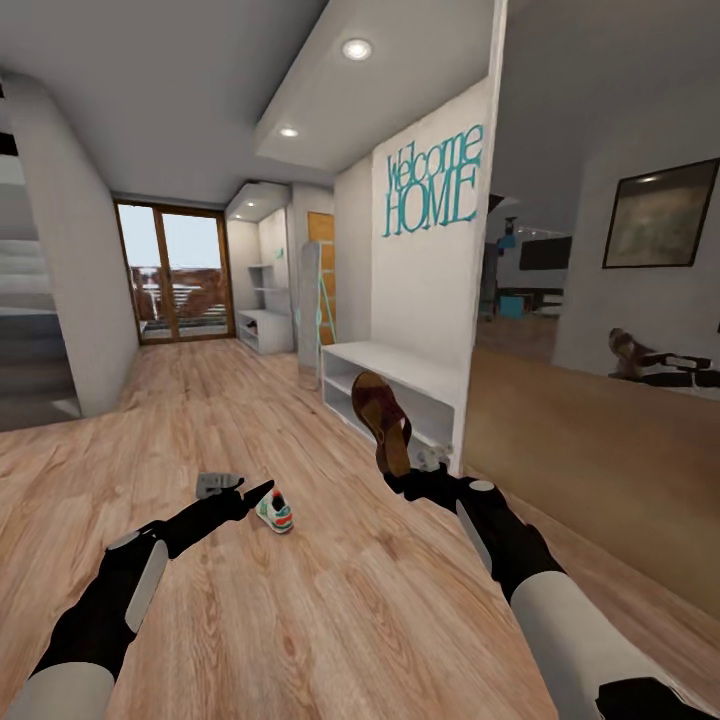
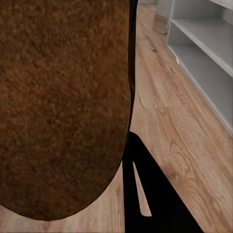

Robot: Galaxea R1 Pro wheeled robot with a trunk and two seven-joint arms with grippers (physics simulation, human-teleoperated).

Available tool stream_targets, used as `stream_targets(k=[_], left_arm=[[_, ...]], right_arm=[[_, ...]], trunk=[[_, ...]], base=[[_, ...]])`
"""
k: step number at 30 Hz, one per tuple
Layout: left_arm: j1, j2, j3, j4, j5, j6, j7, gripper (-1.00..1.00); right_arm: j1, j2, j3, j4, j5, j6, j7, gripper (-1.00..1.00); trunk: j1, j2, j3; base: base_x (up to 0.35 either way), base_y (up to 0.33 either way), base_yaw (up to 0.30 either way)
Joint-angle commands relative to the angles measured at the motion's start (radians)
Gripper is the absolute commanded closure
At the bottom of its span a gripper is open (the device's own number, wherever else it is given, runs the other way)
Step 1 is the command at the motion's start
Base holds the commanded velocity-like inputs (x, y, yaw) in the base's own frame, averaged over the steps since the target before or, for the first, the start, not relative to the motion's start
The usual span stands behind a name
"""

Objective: Pick up the two gym shoes and the two sandals from the corridor floor and place them onto the hallstand (shoe rack) in the corridor, making sure they are on the rack and not on the floor. Arrange them so the two gym shoes are next to each other and the two sandals are next to each other.

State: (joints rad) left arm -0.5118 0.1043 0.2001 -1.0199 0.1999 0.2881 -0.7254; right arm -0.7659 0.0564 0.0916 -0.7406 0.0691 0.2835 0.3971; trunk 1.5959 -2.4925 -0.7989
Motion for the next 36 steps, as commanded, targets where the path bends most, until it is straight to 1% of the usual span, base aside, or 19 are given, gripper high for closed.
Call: stream_targets(k=[1,8,12,36], left_arm=[[-0.001,0.000,0.001,0.000,0.009,0.010,-0.003,-1.00],[0.000,0.000,0.001,0.000,0.010,0.010,-0.002,-1.00],[-0.001,0.000,0.002,0.000,0.010,0.010,-0.002,-1.00],[0.000,0.000,0.001,0.001,0.010,0.010,-0.002,-1.00]], right_arm=[[0.000,0.001,-0.001,-0.002,0.006,0.005,0.004,1.00],[0.000,0.002,0.000,-0.003,0.010,0.005,0.003,1.00],[0.000,0.002,0.001,-0.003,0.011,0.005,0.003,1.00],[0.000,0.002,0.000,-0.002,0.011,0.005,0.004,1.00]], trunk=[[0.000,-0.001,-0.001],[0.000,-0.001,-0.001],[0.000,-0.001,-0.002],[0.000,-0.001,-0.003]], base=[[0.286,0.037,0.000],[0.298,-0.062,0.003],[0.309,-0.161,0.144],[0.309,-0.197,0.282]])
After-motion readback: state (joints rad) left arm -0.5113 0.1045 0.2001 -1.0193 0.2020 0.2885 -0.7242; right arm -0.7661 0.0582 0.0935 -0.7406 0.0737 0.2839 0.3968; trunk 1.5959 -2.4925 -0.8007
